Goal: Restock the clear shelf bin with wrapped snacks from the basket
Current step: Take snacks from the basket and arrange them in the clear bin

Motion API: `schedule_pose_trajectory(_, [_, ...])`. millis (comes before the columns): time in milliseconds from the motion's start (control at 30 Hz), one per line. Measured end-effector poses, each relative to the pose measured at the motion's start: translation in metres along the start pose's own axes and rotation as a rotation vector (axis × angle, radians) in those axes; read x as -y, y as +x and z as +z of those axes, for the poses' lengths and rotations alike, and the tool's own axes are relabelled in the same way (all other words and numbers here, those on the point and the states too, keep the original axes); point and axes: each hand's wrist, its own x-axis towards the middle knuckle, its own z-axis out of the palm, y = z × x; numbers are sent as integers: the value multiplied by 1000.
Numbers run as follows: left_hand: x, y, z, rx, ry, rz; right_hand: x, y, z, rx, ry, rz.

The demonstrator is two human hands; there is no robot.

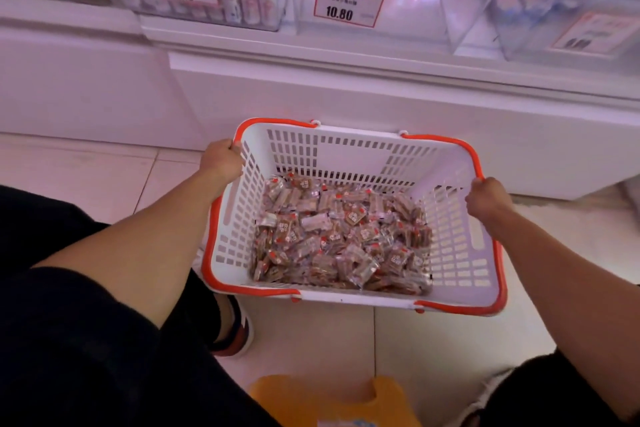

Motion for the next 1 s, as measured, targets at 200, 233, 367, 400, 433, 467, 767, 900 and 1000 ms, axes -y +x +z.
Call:
schedule_pose_trajectory(200, [-28,-3,-9,170,516,17,22,-13,-24,195,-229,-105])
schedule_pose_trajectory(233, [-39,-10,-16,265,644,6,30,-22,-39,301,-356,-119])
schedule_pose_trajectory(367, [-134,-49,-53,477,812,250,86,-52,-117,352,-588,-248])
schedule_pose_trajectory(400, [-164,-62,-62,513,813,438,106,-59,-138,242,-608,-412])
schedule_pose_trajectory(433, [-193,-76,-72,504,779,655,130,-71,-162,142,-549,-584])
schedule_pose_trajectory(467, [-219,-91,-85,446,711,856,152,-85,-184,66,-417,-760])
schedule_pose_trajectory(767, [-273,-84,-87,-69,847,1193,224,-93,-184,-175,-470,-1125])
schedule_pose_trajectory(900, [-266,-66,-69,-33,891,1185,240,-71,-192,-91,-434,-1132])
schedule_pose_trajectory(1000, [-273,-54,-66,-74,820,1169,248,-65,-193,-132,-411,-1118])
